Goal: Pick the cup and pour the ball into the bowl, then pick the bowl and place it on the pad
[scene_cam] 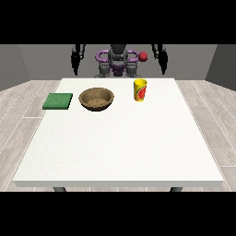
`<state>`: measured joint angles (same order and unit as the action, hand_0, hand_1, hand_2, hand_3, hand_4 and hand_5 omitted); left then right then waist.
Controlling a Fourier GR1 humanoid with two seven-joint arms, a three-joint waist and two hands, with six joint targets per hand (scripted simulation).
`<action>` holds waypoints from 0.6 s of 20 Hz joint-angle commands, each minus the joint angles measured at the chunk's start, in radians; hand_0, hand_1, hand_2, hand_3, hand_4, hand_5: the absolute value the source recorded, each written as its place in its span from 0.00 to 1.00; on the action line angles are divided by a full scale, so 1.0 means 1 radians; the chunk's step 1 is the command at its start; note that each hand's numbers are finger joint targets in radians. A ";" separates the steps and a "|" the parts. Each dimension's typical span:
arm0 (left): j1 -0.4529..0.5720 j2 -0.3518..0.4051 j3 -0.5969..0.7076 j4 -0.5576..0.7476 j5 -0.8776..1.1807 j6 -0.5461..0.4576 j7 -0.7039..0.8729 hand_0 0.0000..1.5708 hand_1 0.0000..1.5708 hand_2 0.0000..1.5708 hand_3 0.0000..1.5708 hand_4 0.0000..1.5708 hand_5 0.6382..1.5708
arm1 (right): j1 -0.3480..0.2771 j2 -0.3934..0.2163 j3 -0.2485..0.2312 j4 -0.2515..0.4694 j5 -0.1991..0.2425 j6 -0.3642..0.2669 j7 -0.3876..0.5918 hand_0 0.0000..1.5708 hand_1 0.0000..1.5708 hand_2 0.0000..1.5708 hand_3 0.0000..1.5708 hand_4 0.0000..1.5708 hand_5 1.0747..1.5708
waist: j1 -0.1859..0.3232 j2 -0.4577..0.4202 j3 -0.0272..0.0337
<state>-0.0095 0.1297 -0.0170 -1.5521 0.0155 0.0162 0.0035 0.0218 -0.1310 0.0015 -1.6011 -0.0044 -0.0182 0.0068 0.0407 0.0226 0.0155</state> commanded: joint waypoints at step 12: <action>-0.042 0.012 0.123 -0.181 0.180 -0.037 0.095 0.00 0.00 0.00 0.00 0.00 0.98 | 0.025 -0.145 -0.207 -0.102 -0.278 0.217 0.066 0.00 0.00 0.00 0.00 0.00 1.00 | -0.059 -0.156 -0.0156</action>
<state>-0.0660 0.1436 0.0614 -1.7175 0.1561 -0.0062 0.1432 0.0397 -0.2428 -0.1483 -1.6817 -0.2011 0.1234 0.0806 0.0038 -0.1781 0.0018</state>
